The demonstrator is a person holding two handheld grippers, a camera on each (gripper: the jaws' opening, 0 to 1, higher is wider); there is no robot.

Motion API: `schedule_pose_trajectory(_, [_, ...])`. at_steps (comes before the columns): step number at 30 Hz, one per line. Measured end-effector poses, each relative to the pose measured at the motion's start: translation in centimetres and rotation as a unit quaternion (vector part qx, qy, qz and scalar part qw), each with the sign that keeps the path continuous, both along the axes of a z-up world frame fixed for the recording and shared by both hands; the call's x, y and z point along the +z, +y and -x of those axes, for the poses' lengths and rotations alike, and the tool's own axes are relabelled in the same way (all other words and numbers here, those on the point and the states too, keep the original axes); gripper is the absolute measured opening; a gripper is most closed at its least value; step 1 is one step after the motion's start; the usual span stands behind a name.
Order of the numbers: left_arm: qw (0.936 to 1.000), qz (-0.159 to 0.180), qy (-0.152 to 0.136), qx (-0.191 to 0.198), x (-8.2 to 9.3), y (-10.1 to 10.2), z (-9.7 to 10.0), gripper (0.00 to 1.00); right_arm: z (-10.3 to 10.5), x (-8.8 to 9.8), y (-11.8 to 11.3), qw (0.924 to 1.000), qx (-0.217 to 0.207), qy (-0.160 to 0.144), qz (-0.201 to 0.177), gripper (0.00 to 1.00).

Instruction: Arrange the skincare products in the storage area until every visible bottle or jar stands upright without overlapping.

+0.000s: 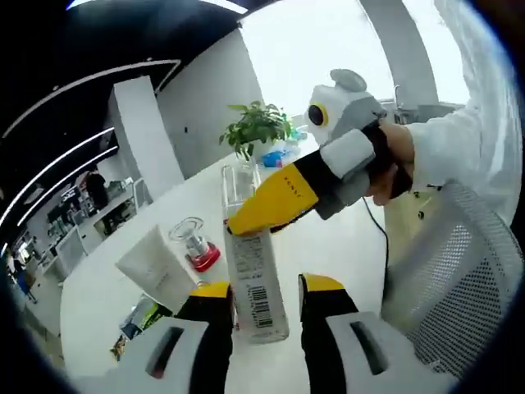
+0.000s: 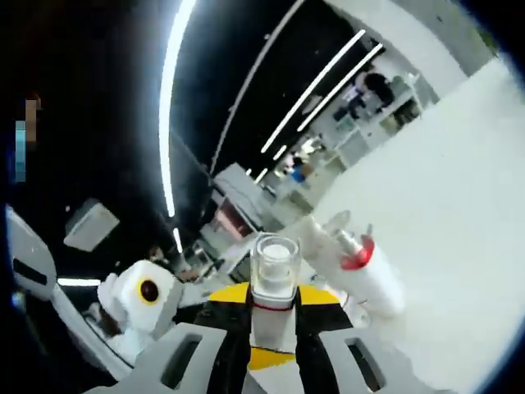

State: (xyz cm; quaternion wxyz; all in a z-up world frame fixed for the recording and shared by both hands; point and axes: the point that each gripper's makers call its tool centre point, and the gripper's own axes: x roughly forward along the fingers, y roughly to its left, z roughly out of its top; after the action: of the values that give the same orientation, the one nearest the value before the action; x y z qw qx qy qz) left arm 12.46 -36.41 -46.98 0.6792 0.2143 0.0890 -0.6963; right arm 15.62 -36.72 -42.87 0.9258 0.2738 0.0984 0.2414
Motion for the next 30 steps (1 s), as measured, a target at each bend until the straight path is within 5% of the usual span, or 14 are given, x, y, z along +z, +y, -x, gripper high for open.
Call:
schedule_pose_trajectory(3, [0.9991,0.013,0.022,-0.035,1.0,0.3,0.3,0.29,0.9,0.8,0.3,0.9947,0.057,-0.047,0.071,0.13])
schedule_pose_trajectory(6, [0.9972,0.021,0.046,-0.055,1.7,0.5,0.2,0.23,2.5,1.8,1.1,0.9784,0.131,-0.1,0.124,0.13])
schedule_pose_trajectory(12, [0.9878,0.037,0.049,-0.143,2.3,0.5,2.5,0.22,4.7,2.7,2.3,0.943,0.228,-0.17,0.174,0.13])
schedule_pose_trajectory(16, [0.9837,0.033,0.057,-0.167,2.0,0.7,3.2,0.21,5.7,2.5,3.1,0.9274,0.268,-0.178,0.191,0.13])
schedule_pose_trajectory(20, [0.9852,0.023,0.079,-0.15,1.5,0.9,3.2,0.19,5.6,2.1,3.0,0.926,0.267,-0.18,0.197,0.13])
schedule_pose_trajectory(25, [0.99,0.018,0.058,-0.127,0.8,0.8,2.4,0.18,5.2,1.4,3.1,0.9273,0.252,-0.177,0.212,0.14])
schedule_pose_trajectory(30, [0.9954,0.016,0.056,-0.075,0.2,0.5,0.6,0.18,3.5,0.5,2.0,0.9485,0.193,-0.138,0.21,0.14])
